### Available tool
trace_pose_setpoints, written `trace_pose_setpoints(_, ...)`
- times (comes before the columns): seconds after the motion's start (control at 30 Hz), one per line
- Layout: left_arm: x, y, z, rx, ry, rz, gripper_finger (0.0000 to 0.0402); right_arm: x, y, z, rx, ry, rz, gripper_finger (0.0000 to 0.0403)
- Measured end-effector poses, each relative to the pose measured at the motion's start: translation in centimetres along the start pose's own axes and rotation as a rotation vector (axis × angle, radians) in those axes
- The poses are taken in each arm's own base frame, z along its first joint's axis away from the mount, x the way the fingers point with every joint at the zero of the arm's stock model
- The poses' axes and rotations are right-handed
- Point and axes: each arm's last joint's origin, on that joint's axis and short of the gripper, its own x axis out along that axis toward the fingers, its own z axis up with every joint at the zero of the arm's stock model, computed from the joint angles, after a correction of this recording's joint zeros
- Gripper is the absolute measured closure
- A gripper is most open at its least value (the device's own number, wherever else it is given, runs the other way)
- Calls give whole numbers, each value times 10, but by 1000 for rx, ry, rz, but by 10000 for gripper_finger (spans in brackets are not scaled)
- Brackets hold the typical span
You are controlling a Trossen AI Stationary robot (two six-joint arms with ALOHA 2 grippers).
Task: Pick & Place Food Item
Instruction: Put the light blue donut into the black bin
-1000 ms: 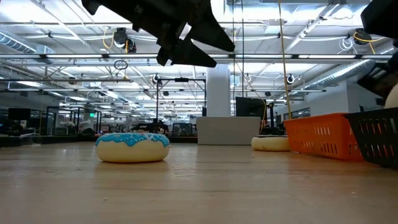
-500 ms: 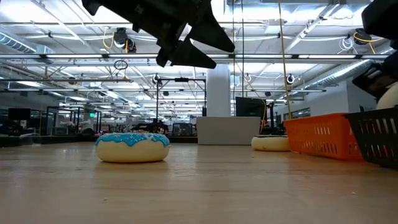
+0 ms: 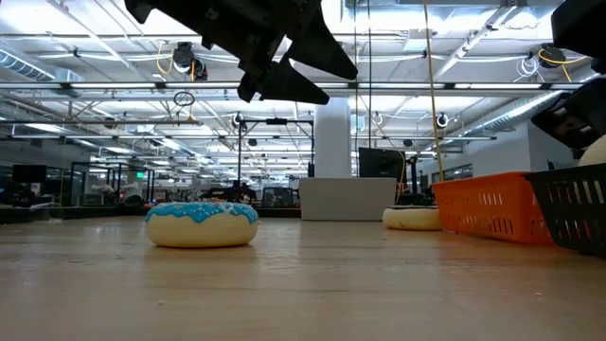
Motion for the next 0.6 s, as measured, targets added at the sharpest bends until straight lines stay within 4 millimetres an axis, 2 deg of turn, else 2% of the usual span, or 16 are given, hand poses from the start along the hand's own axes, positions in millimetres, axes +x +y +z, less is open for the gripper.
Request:
trace_pose_setpoints(0.33, 0, 0, 0, 0, 0, -2, 94, 0, -1, 0, -29, -7, -23, 253)
trace_pose_setpoints(0.6, 0, 0, 0, 0, 0, -2, 94, -9, 4, 13, -100, -11, -94, 261)
